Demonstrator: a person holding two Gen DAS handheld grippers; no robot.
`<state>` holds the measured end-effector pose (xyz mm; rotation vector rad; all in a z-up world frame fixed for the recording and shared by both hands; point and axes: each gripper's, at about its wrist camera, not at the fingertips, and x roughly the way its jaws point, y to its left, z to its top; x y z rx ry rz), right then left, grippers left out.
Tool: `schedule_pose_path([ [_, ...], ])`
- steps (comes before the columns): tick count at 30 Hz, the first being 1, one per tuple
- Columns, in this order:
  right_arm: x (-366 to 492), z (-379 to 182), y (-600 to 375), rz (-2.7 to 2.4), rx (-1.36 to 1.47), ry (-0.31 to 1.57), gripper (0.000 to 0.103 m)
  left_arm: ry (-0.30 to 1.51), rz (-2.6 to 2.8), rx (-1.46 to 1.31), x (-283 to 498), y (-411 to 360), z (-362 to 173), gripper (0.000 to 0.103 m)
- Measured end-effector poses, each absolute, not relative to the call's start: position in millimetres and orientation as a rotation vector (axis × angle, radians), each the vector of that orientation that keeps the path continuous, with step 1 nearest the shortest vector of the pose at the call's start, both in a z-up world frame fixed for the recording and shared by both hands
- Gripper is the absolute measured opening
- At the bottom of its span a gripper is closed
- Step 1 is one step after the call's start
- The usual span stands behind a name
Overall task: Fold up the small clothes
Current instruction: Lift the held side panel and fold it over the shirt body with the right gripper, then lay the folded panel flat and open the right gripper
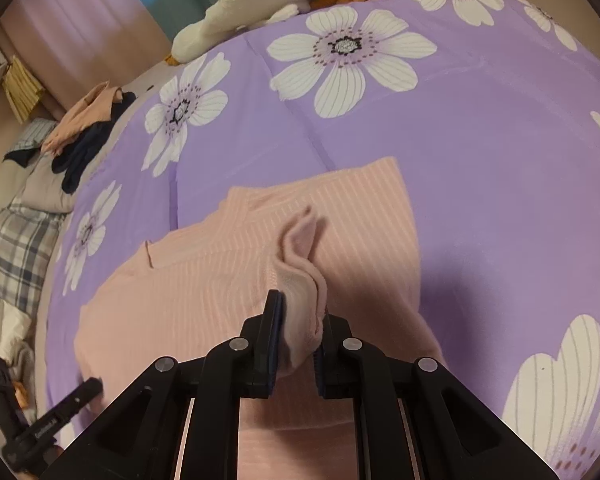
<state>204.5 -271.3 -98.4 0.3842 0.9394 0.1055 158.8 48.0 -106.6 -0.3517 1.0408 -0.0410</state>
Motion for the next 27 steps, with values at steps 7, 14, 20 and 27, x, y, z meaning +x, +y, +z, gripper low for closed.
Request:
schedule_pose_path([
  [7,201.6,-99.3,-276.4,0.089,0.391,0.959,0.016,1.037,-0.036,-0.347,158.0,46.7,-107.7,0.047],
  [14,200.0,-98.7,-284.6,0.058,0.393,0.955,0.016,1.036,-0.035,-0.349,157.6,46.9,-108.3,0.047],
  [20,200.2,-100.1,-286.3,0.067,0.391,0.954,0.017,1.033,-0.034,-0.344,158.1,47.4,-108.3,0.046],
  [27,190.2,-90.5,-286.8,0.115,0.404,0.865,0.006,1.036,-0.033,-0.344,158.2,47.0,-108.1,0.046],
])
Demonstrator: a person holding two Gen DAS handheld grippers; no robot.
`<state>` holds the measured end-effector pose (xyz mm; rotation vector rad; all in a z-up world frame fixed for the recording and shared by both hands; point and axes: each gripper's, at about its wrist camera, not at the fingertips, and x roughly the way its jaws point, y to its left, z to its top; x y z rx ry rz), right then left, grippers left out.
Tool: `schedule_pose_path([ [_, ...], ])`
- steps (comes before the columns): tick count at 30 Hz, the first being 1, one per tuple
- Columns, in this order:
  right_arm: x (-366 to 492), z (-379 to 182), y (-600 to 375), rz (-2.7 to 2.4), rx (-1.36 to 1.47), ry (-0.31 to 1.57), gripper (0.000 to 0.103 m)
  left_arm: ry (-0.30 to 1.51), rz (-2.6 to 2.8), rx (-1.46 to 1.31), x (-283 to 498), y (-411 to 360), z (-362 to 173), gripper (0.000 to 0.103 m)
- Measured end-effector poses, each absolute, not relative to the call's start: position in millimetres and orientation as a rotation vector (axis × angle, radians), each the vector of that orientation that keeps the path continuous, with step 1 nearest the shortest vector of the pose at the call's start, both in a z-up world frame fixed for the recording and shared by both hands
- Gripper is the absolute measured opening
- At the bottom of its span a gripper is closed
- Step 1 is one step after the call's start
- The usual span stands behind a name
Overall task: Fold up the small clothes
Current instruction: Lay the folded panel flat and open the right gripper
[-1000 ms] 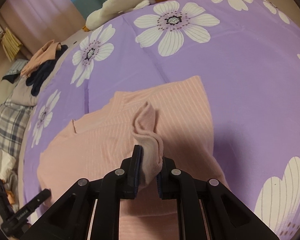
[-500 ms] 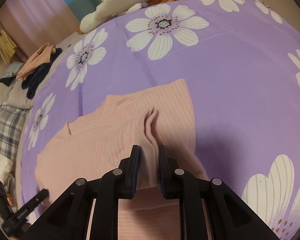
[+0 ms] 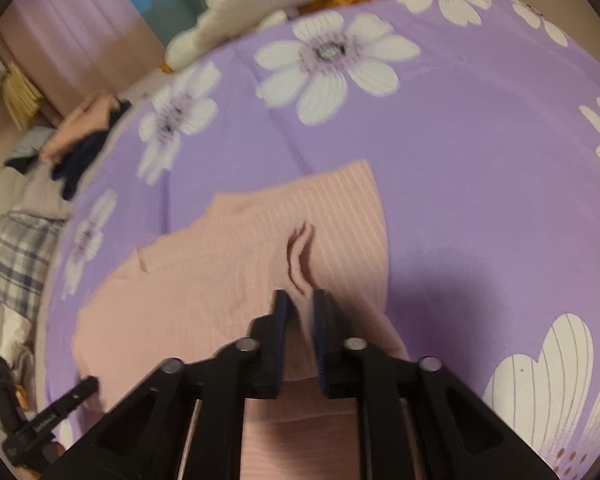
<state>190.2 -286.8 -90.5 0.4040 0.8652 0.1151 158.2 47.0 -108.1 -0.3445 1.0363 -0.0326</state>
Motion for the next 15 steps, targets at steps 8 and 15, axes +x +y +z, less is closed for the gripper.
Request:
schedule_pose_path([
  [8,186.2,-66.9,-278.2,0.065,0.293,0.793,0.006,1.039,-0.033,-0.345,158.9,46.7,-108.6,0.048],
  [15,197.7,-100.8,-285.5,0.014,0.296,0.912,0.006,1.046,-0.051,-0.354,160.5,46.6,-110.1,0.053],
])
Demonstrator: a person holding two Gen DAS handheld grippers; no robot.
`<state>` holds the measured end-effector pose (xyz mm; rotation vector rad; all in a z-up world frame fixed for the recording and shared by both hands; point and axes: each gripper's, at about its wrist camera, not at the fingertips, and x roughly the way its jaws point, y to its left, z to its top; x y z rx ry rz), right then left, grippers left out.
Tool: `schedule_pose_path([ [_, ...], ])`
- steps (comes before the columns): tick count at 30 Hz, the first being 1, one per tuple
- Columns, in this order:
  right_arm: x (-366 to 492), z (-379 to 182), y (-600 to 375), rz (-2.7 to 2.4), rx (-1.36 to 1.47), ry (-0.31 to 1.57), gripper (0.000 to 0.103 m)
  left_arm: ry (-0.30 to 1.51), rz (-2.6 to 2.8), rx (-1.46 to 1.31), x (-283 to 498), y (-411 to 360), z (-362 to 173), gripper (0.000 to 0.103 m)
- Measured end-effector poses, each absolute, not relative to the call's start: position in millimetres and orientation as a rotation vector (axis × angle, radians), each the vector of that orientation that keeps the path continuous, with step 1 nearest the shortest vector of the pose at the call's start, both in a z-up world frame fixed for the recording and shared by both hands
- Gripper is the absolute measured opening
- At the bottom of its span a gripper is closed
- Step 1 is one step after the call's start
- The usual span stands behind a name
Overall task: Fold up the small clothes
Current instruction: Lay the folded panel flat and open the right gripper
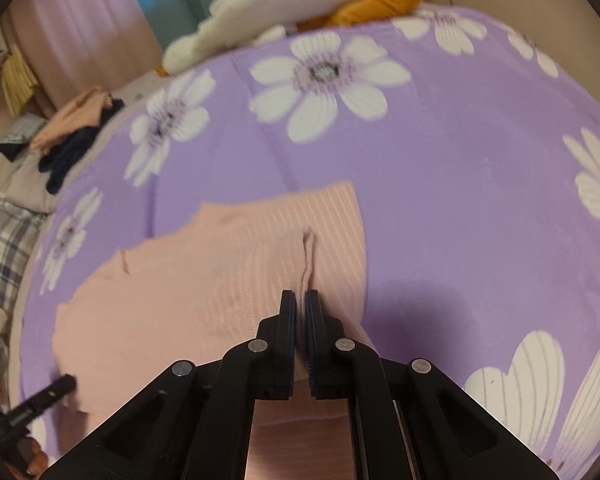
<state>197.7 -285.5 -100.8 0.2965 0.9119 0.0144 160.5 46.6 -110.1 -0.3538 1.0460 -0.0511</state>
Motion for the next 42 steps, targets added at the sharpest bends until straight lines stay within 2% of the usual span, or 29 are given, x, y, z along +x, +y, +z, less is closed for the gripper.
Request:
schedule_pose_path([
  [21,198.5,-109.4,-277.8,-0.007,0.214,0.929,0.005,1.036,-0.084,-0.383,161.5,48.0,-111.0,0.061],
  [42,198.0,-108.3,-277.1,-0.011,0.212,0.918,0.005,1.023,-0.119,-0.454,160.0,56.4,-112.1,0.062],
])
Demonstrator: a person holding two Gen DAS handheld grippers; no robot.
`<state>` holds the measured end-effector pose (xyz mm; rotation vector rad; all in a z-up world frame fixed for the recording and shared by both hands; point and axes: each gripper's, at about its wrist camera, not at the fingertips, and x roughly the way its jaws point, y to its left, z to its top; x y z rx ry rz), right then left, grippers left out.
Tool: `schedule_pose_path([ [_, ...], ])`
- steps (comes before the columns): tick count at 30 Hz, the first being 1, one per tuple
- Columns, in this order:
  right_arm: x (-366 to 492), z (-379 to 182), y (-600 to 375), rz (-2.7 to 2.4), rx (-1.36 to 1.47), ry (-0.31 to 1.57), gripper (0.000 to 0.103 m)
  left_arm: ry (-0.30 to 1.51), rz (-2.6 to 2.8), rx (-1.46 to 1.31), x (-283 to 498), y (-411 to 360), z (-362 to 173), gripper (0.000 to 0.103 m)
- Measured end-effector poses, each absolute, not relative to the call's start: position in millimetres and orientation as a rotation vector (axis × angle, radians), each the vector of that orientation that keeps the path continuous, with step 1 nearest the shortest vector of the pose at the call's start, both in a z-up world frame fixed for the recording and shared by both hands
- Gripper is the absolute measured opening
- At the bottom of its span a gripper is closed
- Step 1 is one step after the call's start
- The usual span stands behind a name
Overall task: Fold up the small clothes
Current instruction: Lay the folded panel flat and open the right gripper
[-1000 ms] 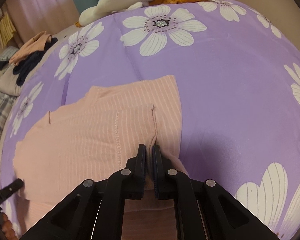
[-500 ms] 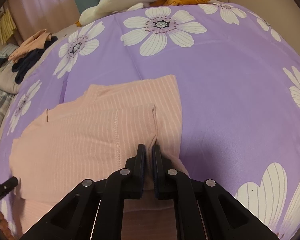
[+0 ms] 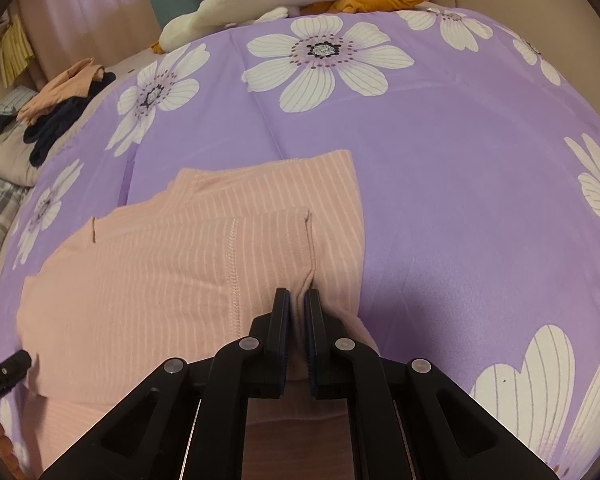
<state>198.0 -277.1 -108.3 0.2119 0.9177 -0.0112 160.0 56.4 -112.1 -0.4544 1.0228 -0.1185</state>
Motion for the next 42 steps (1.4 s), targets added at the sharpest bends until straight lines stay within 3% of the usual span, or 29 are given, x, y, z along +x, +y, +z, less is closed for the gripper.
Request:
schedule_pose_path([
  [32,197.3,-110.0,-276.8,-0.015,0.223,0.898,0.005,1.006,-0.123,-0.491,159.5,57.1,-110.0,0.068],
  [42,200.1,-104.1,-277.7,-0.015,0.225,0.916,0.006,0.974,-0.096,-0.443,141.2,49.5,-82.8,0.068],
])
